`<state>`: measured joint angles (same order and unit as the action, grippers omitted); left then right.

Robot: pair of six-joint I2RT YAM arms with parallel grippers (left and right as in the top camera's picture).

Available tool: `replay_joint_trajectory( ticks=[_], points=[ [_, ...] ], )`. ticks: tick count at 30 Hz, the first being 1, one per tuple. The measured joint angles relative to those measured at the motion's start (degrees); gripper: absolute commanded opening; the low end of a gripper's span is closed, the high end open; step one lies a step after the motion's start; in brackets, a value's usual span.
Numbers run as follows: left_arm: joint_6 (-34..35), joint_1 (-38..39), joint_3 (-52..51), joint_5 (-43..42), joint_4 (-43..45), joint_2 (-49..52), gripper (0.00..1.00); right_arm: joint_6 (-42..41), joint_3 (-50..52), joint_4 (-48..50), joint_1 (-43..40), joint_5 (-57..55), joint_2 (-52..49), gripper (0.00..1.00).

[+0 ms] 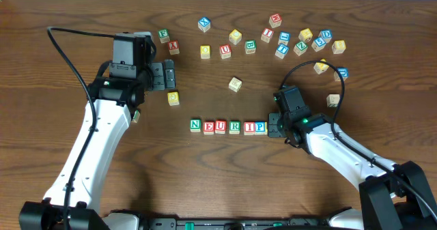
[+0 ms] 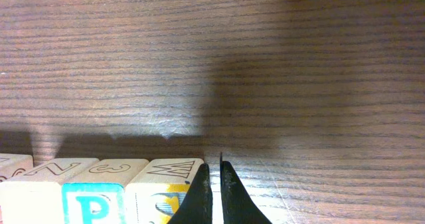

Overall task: Spell out NEURIPS
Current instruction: 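Close the right gripper and push the S block against the P block, then lift the right gripper and move it to the upper right, away from the row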

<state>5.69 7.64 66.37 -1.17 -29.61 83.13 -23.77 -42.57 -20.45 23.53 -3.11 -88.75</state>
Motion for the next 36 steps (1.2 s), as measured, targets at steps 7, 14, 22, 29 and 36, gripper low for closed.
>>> replay_joint_trajectory(
  ticks=[7, 14, 22, 29, 36],
  points=[
    [0.0, 0.0, 0.0, 0.0, 0.0, 0.0, 1.00, 0.2, 0.0, 0.6, 0.0, 1.0, 0.0, 0.02],
    [0.0, 0.0, 0.0, 0.0, 0.0, 0.0, 1.00, 0.2, 0.0, 0.8, 0.0, 1.7, 0.0, 0.01],
    [0.0, 0.0, 0.0, 0.0, 0.0, 0.0, 1.00, 0.2, 0.0, 1.3, 0.4, 2.1, 0.0, 0.02],
    [0.0, 0.0, 0.0, 0.0, 0.0, 0.0, 1.00, 0.2, 0.0, 1.9, 0.5, 3.0, 0.0, 0.01],
    [0.0, 0.0, 0.0, 0.0, 0.0, 0.0, 1.00, 0.2, 0.0, 1.9, 0.6, 3.4, 0.0, 0.01]
  ],
)
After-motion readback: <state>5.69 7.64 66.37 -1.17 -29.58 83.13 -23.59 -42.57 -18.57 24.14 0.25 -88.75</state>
